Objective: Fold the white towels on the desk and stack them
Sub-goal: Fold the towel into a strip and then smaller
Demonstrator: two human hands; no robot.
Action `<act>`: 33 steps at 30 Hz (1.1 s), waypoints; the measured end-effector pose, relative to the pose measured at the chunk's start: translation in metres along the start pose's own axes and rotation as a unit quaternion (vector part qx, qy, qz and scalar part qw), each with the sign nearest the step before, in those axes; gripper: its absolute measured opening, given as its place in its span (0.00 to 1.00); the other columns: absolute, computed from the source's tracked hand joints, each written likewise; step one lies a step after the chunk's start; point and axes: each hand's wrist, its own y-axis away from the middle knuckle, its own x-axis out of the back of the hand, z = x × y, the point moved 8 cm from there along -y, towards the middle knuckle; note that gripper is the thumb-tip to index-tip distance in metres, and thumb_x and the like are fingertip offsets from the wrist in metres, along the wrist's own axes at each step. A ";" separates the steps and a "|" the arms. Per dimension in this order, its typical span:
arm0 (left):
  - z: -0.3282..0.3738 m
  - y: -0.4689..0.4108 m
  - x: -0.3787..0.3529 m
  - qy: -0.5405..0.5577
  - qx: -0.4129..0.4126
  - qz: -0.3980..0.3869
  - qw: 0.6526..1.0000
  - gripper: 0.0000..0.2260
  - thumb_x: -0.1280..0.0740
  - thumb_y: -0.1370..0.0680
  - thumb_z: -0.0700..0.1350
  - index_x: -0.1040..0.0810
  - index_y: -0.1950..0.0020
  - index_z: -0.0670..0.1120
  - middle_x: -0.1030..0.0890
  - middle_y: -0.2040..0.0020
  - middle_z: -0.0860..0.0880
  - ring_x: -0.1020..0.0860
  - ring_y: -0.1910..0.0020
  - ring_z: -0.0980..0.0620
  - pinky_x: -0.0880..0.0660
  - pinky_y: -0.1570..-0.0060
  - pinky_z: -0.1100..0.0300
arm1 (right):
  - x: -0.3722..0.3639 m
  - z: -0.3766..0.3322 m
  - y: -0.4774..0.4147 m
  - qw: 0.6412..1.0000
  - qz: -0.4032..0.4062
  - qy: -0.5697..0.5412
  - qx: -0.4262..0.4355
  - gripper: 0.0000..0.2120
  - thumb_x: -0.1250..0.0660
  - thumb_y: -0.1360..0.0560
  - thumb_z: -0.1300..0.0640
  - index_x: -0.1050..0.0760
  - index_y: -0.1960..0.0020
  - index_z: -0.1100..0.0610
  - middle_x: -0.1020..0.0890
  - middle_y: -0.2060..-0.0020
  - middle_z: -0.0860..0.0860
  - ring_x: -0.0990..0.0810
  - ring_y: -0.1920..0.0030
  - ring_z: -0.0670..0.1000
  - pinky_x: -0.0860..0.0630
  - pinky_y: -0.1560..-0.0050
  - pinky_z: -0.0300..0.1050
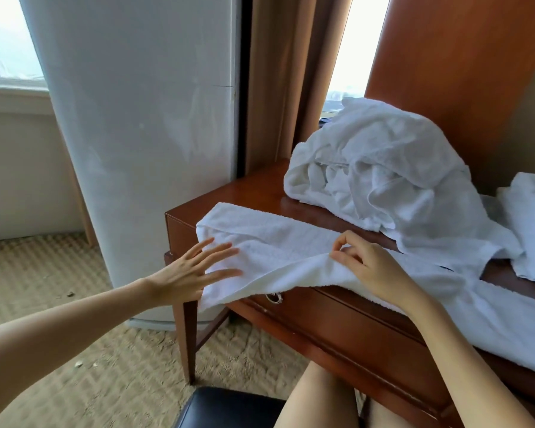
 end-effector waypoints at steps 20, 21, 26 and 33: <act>-0.148 -0.044 -0.022 0.267 0.584 -0.114 0.758 0.07 0.35 0.22 0.48 0.20 0.55 0.47 0.22 0.61 0.49 0.25 0.59 0.48 0.32 0.64 0.59 | 0.009 0.086 -0.071 0.989 -0.016 -0.009 -0.148 0.08 0.29 0.26 0.45 0.18 0.57 0.49 0.18 0.65 0.43 0.19 0.58 0.47 0.29 0.58 0.38; -0.153 -0.045 -0.018 0.243 0.589 -0.105 0.764 0.06 0.36 0.22 0.48 0.21 0.55 0.47 0.22 0.60 0.49 0.24 0.59 0.48 0.32 0.65 0.59 | 0.008 0.090 -0.071 0.988 -0.021 -0.027 -0.152 0.09 0.29 0.27 0.43 0.17 0.58 0.48 0.17 0.65 0.42 0.19 0.58 0.44 0.29 0.58 0.36; -0.162 -0.049 -0.013 0.178 0.586 -0.081 0.787 0.10 0.37 0.23 0.46 0.27 0.65 0.47 0.23 0.63 0.47 0.25 0.64 0.45 0.36 0.71 0.60 | 0.016 0.102 -0.069 0.989 -0.009 -0.034 -0.145 0.06 0.27 0.29 0.45 0.17 0.59 0.48 0.15 0.61 0.47 0.18 0.56 0.46 0.25 0.50 0.43; -0.163 -0.052 -0.016 0.205 0.600 -0.001 0.773 0.06 0.36 0.23 0.47 0.21 0.56 0.47 0.22 0.62 0.48 0.24 0.60 0.44 0.33 0.65 0.58 | 0.018 0.107 -0.067 0.990 0.061 -0.016 -0.125 0.07 0.30 0.26 0.47 0.20 0.60 0.49 0.20 0.65 0.47 0.23 0.63 0.46 0.26 0.55 0.48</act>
